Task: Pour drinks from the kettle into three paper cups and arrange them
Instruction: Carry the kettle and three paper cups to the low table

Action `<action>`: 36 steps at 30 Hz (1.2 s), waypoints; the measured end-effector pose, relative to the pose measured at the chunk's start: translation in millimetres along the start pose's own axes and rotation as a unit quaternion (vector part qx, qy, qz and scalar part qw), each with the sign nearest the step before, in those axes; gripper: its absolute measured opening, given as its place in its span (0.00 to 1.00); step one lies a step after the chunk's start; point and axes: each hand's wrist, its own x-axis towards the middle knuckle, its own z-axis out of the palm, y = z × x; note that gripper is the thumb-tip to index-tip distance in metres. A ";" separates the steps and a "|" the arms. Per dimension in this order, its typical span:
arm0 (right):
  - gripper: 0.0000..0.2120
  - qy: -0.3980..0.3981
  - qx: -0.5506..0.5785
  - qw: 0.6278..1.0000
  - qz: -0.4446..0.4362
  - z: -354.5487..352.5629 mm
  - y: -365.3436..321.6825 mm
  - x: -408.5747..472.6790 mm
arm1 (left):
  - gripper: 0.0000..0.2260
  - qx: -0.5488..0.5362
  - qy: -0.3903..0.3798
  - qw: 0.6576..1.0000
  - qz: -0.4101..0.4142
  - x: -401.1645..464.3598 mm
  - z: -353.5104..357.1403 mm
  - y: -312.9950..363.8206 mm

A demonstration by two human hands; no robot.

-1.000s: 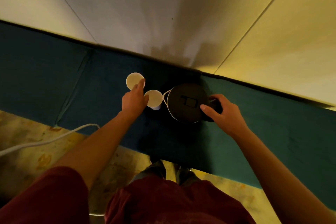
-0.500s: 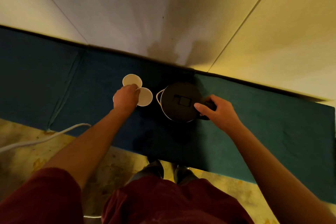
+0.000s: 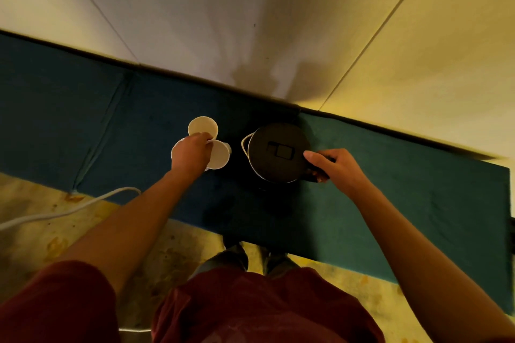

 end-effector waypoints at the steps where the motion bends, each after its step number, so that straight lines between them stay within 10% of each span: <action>1: 0.35 0.000 -0.007 1.000 -0.003 2.1 -0.6 -2.0 | 0.13 -0.003 0.002 1.000 -0.004 -5.5 -2.3 -2.2; 12: 0.28 0.047 0.030 0.997 -0.052 -13.7 -21.5 11.6 | 0.11 -0.046 0.104 0.992 -0.060 -49.7 -33.8 3.4; 36: 0.31 -0.384 -0.044 0.897 -0.216 181.3 -109.6 -204.3 | 0.10 -0.112 0.317 0.822 -0.459 -515.6 12.2 -33.6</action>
